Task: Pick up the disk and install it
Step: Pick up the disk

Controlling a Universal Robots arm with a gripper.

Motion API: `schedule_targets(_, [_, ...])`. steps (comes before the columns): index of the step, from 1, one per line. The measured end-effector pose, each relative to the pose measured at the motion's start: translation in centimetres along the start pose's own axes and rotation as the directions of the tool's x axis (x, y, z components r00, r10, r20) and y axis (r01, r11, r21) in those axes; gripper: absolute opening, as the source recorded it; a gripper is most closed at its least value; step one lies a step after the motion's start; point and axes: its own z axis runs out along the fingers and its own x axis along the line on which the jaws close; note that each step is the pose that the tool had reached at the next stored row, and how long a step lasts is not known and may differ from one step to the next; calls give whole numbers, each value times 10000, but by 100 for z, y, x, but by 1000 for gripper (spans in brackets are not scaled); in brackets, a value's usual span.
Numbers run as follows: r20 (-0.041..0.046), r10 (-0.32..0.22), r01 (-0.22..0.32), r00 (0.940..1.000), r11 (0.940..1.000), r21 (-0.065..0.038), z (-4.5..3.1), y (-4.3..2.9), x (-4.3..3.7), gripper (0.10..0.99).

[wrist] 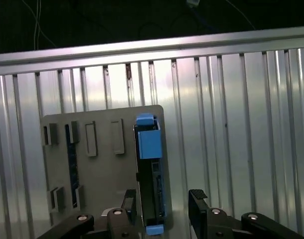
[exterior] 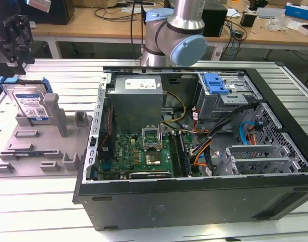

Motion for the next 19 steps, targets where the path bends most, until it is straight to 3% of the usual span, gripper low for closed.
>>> schedule_targets(5, [-9,-289,289,9996,9996,3,33,60,4,541])
schedule_targets(14, [-43,-497,497,9988,9988,6,105,304,23,541])
schedule_targets(19, [-52,-634,635,9980,9980,16,147,374,30,541])
